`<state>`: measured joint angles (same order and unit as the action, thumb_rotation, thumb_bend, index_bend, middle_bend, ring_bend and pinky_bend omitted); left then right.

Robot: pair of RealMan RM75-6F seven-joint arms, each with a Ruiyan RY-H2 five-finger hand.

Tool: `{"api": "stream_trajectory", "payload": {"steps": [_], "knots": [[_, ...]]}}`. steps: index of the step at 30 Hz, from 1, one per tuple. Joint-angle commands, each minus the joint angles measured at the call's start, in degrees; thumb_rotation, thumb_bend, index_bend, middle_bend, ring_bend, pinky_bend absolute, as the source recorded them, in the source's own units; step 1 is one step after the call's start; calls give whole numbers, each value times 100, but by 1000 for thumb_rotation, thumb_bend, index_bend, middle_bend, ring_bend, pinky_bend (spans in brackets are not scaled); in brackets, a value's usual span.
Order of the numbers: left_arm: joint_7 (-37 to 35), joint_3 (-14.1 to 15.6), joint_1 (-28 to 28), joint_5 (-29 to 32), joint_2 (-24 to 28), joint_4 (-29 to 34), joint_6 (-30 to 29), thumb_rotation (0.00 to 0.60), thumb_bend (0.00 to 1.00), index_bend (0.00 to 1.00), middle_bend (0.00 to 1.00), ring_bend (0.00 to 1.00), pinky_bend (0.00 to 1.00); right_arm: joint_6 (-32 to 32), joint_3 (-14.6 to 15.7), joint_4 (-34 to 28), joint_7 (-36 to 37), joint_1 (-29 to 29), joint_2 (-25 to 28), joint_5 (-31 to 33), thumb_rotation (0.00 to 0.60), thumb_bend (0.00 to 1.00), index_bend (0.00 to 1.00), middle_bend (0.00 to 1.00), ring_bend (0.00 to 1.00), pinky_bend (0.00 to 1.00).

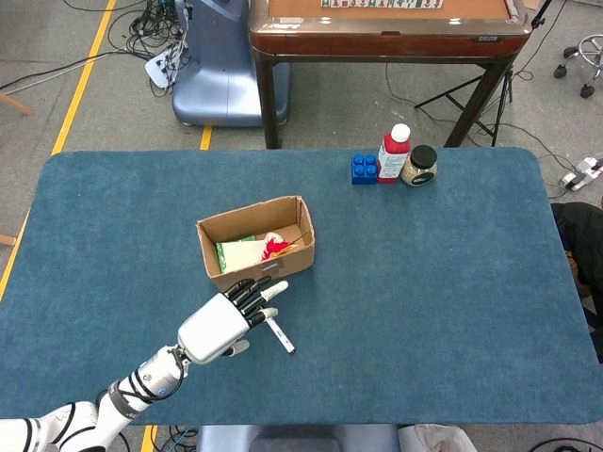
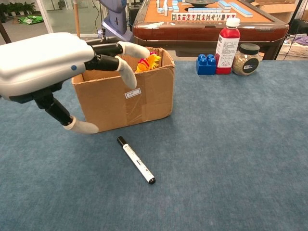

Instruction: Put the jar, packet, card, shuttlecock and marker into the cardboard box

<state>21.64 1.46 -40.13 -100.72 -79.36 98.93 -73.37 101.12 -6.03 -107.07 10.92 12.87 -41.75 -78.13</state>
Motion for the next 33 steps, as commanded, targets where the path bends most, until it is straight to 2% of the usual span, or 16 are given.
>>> {"api": "stream_trajectory", "payload": {"steps": [1,2,5,11,18,33], "knots": [[-760,78,40,-780,-532,-1004,-609,600,85,381,733,784,971,13,-5,7,18,10,4,4,600,192,257,351,262,392],[-897,81,25,-815,-600,-1163,-614,600,85,390,846,864,997,16,-5,8,20,13,4,3,600,191,257,351,262,392],[-1085,82,-29,-834,-733,-1466,-513,600,85,432,993,985,1000,33,-8,5,17,23,4,1,600,191,257,351,262,392],[-1190,142,-207,-739,-862,-1712,56,600,85,459,1000,1000,1000,47,-23,9,35,38,9,35,600,191,257,351,262,392],[-655,-12,-437,-182,-874,-1434,1081,600,84,428,1000,1000,1000,28,-33,14,49,36,15,53,600,192,257,351,262,392],[-54,-380,-761,543,-1178,-1477,1947,600,84,444,1000,1000,1000,149,-41,50,213,117,44,6,600,191,257,351,262,392]]}}
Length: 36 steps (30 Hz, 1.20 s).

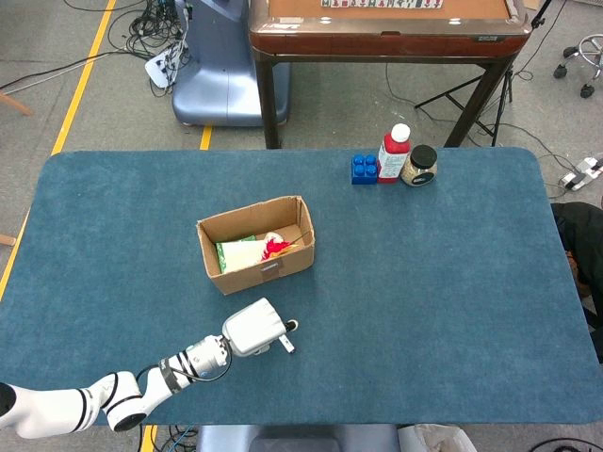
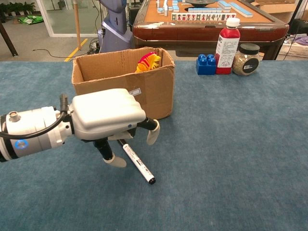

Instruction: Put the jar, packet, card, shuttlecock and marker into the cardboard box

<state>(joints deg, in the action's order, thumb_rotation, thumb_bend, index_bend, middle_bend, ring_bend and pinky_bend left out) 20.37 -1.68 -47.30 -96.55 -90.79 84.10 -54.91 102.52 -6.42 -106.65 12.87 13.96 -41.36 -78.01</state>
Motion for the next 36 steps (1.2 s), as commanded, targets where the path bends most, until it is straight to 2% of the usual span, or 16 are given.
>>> {"api": "stream_trajectory", "payload": {"steps": [1,13,36], "knots": [[109,-79,-55,170,-41,6,138,600,84,445,1000,1000,1000,12,-2,10,28,10,7,-8,600,191,257,351,262,392],[477,-175,-162,621,-215,-171,441,600,132,490,1000,1000,1000,8,-7,35,111,25,27,-13,600,191,257,351,262,392],[707,-69,-268,1019,-475,-543,714,600,161,527,1000,1000,1000,36,-24,68,212,59,46,14,600,191,257,351,262,392]]}}
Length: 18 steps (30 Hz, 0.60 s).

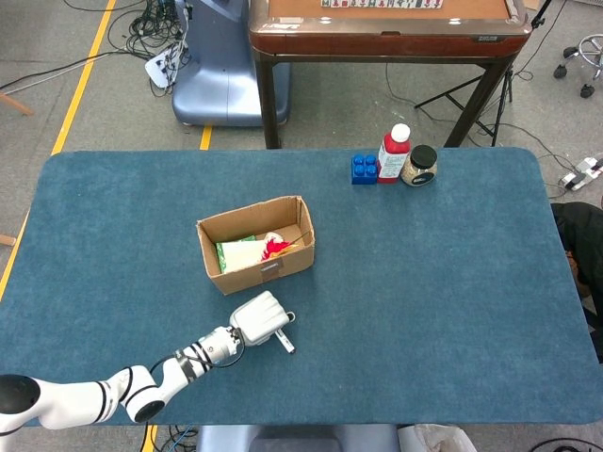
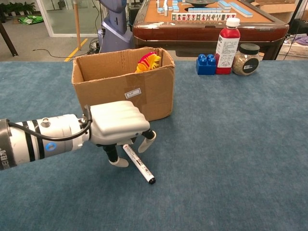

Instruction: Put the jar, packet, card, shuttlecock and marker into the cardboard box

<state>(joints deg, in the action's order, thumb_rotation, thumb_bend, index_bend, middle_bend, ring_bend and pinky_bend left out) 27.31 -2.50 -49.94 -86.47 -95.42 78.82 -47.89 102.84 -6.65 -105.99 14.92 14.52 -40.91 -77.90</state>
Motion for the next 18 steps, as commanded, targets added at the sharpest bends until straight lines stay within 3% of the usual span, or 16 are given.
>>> {"api": "stream_trajectory", "payload": {"steps": [1,18], "knots": [[21,23,-6,21,-20,-25,23,600,161,527,1000,1000,1000,9,-3,4,13,8,2,5,600,191,257,351,262,392],[62,136,-89,-4,-145,-127,86,600,168,522,1000,1000,1000,133,-37,36,215,115,34,86,600,191,257,351,262,392]]}}
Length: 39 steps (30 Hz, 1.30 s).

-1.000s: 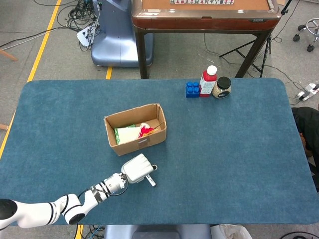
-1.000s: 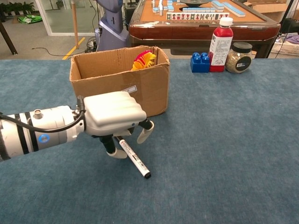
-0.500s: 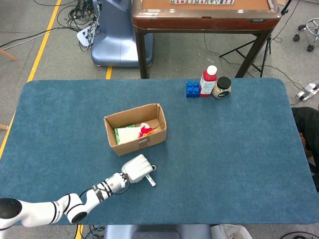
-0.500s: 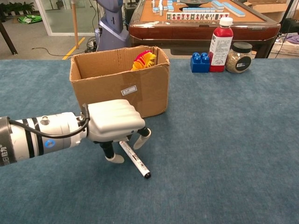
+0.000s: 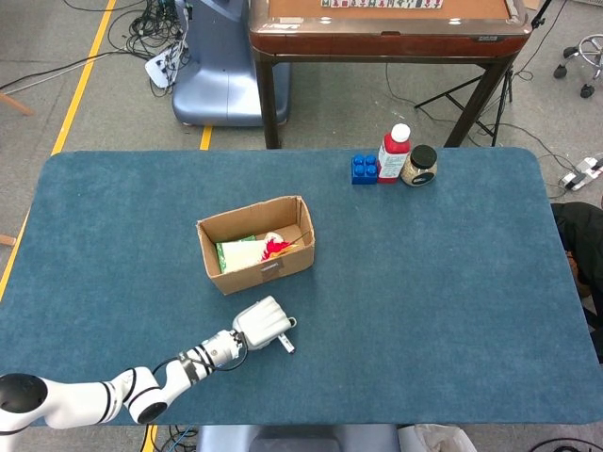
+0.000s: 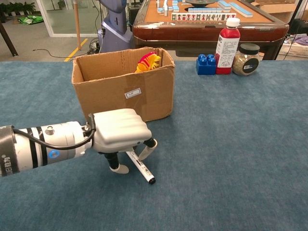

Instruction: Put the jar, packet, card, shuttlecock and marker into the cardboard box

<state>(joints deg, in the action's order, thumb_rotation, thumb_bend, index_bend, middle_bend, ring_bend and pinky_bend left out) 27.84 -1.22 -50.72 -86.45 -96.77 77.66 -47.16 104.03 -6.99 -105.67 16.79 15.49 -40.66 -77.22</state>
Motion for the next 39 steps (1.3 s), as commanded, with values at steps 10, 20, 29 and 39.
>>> {"api": "stream_trajectory", "payload": {"steps": [10,20,29,39], "knots": [[151,-43,-155,91,-130,-101,195,600,168,529,1000,1000,1000,93,-32,53,259,110,48,90,600,190,257,351,262,392],[174,13,-254,97,-174,-147,322,600,167,589,1000,1000,1000,137,-48,120,438,162,66,80,600,191,257,351,262,392],[161,46,-261,74,-114,-96,274,600,167,681,1000,1000,1000,112,-55,121,445,156,71,68,600,191,257,351,262,392],[168,73,-251,104,-107,-78,257,600,167,640,1000,1000,1000,97,-63,116,445,155,76,73,600,192,257,351,262,392]]}}
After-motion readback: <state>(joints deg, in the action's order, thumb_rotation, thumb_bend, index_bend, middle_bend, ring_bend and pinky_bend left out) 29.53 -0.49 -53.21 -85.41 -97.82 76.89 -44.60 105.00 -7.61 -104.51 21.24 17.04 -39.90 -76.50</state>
